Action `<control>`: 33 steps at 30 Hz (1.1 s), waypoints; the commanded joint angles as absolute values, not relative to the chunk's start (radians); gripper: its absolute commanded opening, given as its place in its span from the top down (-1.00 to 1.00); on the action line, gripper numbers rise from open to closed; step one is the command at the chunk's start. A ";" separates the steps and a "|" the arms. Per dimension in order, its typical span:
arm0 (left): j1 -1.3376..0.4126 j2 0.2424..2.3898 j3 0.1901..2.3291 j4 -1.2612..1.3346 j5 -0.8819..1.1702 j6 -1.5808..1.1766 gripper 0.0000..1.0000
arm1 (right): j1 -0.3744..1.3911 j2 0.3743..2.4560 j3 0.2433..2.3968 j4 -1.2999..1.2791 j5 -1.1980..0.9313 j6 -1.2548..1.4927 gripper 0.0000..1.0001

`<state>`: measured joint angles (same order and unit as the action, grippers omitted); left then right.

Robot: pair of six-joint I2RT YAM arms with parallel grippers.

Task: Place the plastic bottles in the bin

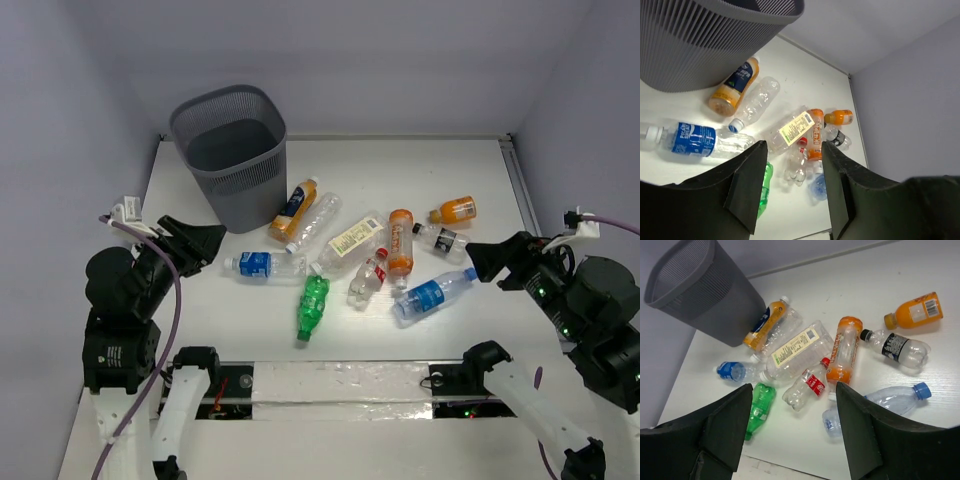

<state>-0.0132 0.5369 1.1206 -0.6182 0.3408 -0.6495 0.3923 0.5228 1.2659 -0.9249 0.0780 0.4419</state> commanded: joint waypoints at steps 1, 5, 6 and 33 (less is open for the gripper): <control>-0.018 0.522 1.123 -0.617 0.358 -0.653 0.11 | 0.390 0.499 1.270 -0.931 0.055 0.463 -0.42; -0.018 0.500 1.109 -0.612 0.359 -0.658 0.15 | 0.390 0.494 1.273 -0.933 0.015 0.460 0.05; -0.018 0.496 1.097 -0.606 0.364 -0.679 0.18 | 0.390 0.500 1.276 -0.936 0.009 0.457 0.29; -0.018 0.491 0.416 -0.402 0.226 -1.103 -0.72 | 0.390 0.615 1.028 -0.831 -0.365 0.391 -0.92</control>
<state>-0.0135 0.4538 0.4370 -0.5449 0.2531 -1.0302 0.3923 0.6159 1.0302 -0.8825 -0.3180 0.4343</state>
